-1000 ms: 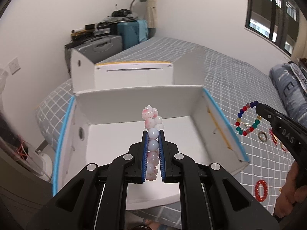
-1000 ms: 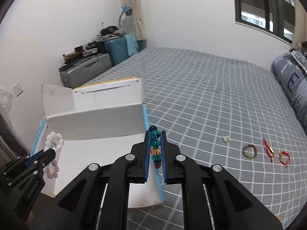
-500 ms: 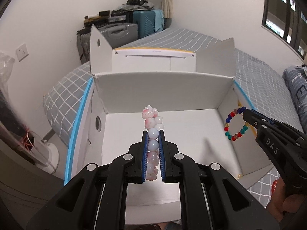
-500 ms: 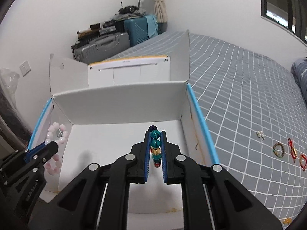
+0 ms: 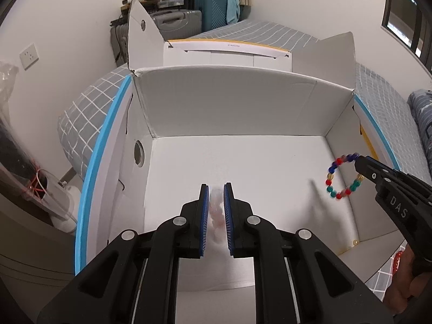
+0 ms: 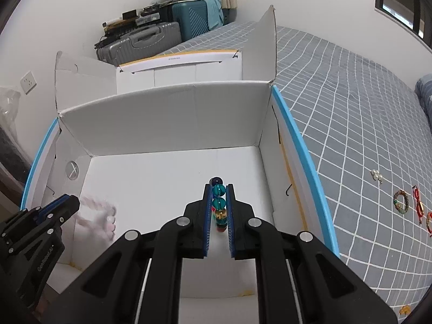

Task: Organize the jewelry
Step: 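Open the left tool while the right tool opens, dropping both bracelets into the box, then move both tools back from the box toward the red and amber bracelets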

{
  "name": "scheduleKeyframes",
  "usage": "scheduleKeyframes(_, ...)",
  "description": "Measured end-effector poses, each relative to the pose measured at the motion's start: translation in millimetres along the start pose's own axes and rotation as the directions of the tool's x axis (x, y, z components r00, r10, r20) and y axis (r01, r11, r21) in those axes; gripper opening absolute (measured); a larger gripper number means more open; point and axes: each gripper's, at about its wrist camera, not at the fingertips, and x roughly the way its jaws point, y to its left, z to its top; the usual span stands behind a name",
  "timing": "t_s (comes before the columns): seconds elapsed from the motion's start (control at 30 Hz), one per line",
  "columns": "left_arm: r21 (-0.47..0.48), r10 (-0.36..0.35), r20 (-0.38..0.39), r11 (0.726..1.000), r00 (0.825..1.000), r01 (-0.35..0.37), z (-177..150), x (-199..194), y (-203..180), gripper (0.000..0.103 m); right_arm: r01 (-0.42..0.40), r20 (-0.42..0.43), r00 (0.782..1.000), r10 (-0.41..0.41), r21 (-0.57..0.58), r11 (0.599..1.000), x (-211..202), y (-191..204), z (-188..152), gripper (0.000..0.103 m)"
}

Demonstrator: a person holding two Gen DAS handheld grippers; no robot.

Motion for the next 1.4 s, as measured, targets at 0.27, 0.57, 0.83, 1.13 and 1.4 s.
scheduleKeyframes(0.27,-0.001,0.009,-0.001,1.0,1.0,-0.009,-0.3,-2.4,-2.0,0.032,-0.004,0.031,1.0,0.004,-0.009,1.0,-7.7,2.4,1.2,0.044)
scheduleKeyframes(0.57,-0.018,0.044,0.055,0.999,0.998,-0.043,0.6,-17.4,-1.2,0.077,0.043,0.103,0.994,-0.043,0.002,0.999,-24.8,-3.8,7.1,0.085)
scheduleKeyframes(0.83,-0.016,0.046,0.1,0.999,0.994,-0.045,-1.7,-28.7,-6.2,0.097,0.061,0.151,0.986,-0.066,0.036,0.997,-41.6,-13.9,8.1,0.095)
scheduleKeyframes(1.13,0.027,0.021,0.109,0.999,0.994,-0.024,-4.8,-37.4,-25.7,0.097,0.101,0.124,0.987,-0.103,0.022,0.995,-53.7,-27.5,-4.9,0.095)
scheduleKeyframes(1.4,0.076,-0.038,0.133,0.997,0.99,0.028,-5.8,-55.3,-53.6,0.097,0.135,0.121,0.982,-0.145,0.086,0.987,-70.4,-64.1,-17.9,0.095)
